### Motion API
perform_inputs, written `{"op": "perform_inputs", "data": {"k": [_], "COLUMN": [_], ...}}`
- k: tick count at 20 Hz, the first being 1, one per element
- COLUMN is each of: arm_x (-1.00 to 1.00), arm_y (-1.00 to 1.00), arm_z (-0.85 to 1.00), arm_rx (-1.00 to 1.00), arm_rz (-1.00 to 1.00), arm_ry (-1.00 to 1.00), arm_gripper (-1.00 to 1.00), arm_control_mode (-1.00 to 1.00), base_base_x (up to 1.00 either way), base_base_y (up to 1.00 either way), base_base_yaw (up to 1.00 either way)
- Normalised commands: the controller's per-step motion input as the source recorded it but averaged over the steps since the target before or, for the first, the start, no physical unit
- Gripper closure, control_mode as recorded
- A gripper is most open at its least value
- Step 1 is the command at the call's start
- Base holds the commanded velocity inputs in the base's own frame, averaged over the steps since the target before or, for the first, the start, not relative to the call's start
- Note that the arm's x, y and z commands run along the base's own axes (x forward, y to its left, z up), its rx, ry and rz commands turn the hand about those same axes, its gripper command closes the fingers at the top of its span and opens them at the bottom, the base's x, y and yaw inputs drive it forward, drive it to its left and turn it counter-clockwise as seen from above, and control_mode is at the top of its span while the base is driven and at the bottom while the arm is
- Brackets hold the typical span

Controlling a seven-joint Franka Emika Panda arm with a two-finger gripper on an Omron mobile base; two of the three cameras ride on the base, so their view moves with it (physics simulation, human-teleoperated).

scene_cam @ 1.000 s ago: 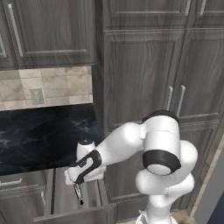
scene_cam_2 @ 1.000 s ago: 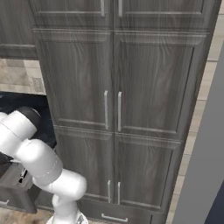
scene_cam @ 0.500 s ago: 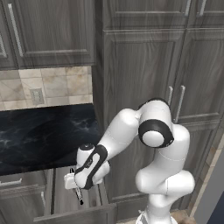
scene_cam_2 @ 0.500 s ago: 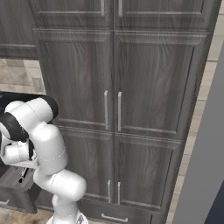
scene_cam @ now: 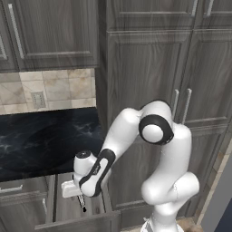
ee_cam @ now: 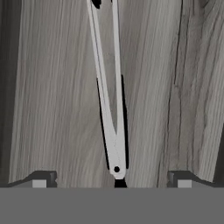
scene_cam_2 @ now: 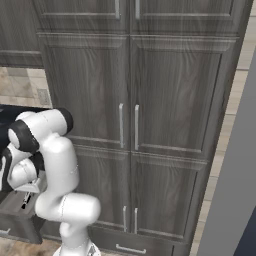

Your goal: Take the tongs from the drawer on the left and place them on the dining counter next to the tray containing the hot dog.

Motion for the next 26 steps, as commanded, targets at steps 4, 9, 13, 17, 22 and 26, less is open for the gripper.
{"op": "perform_inputs", "data": {"k": [4, 9, 13, 17, 22, 26], "arm_x": [0.11, 0.02, 0.0, 0.02, 0.02, 0.02], "arm_y": [0.0, -0.01, -0.09, -0.14, -0.04, 0.0], "arm_z": [-0.07, -0.03, -0.07, -0.12, -0.08, -0.12], "arm_rx": [0.0, 0.0, 0.0, 0.0, 0.0, 0.0], "arm_rz": [0.0, 0.0, 0.0, -0.01, -0.02, -0.01], "arm_ry": [0.0, 0.01, 0.0, 0.01, 0.01, 0.0], "arm_gripper": [-1.0, -1.0, -1.0, -1.0, -1.0, -1.0], "arm_control_mode": [-1.0, -1.0, -1.0, -1.0, -1.0, -1.0], "base_base_x": [0.0, 0.0, 0.0, 0.0, 0.0, 0.0], "base_base_y": [0.0, 0.0, 0.0, 0.0, 0.0, 0.0], "base_base_yaw": [0.0, 0.0, 0.0, 0.0, 0.0, 0.0]}}
